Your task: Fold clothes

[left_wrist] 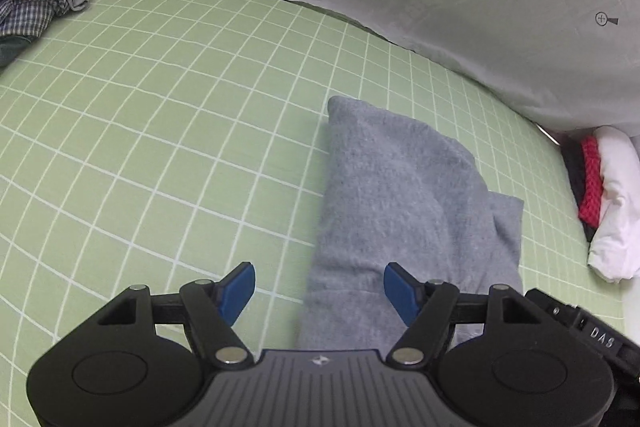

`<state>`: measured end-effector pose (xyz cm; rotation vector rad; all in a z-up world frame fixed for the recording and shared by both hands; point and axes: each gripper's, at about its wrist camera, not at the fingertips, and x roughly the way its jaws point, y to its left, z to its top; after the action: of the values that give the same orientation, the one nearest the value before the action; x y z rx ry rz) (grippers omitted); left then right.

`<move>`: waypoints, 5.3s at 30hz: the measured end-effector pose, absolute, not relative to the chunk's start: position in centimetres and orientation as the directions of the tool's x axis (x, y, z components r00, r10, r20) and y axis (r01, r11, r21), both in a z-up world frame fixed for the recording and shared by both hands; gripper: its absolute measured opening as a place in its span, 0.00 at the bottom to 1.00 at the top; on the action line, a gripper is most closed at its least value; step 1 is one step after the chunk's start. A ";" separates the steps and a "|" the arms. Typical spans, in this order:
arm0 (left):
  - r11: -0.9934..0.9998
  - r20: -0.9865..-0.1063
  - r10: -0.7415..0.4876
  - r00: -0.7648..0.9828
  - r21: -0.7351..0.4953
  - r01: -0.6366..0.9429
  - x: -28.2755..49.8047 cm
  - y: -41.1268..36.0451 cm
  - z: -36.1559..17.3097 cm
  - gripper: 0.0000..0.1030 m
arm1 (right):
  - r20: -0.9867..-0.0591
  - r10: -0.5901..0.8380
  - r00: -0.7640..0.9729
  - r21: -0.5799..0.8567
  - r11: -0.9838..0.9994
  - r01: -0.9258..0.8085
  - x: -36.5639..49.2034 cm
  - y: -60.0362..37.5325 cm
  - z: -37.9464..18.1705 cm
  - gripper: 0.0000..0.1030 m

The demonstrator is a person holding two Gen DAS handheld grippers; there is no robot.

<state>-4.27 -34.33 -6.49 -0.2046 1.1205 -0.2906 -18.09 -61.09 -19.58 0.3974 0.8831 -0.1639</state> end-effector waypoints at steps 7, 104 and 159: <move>0.950 -0.873 -0.304 0.381 -0.246 0.195 -0.3 -36.4 -7.8 0.78 | -0.785 0.060 0.617 0.260 0.936 0.239 -12.7 -57.9 -20.8 0.84; 0.630 -0.709 -0.699 0.090 -0.552 0.547 -16.5 -43.5 -4.5 0.36 | -0.753 0.128 0.645 0.477 0.782 0.402 -31.2 -58.3 -18.3 0.21; 0.766 -0.517 -0.625 0.585 -0.261 0.587 -15.0 -84.6 7.6 1.00 | -0.557 -0.326 0.764 0.218 0.830 0.513 -26.0 -102.7 -11.4 0.78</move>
<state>-15.02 -84.57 7.64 -0.0639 0.6282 -0.7073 -26.03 -102.71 -11.41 0.3736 0.5288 -0.4676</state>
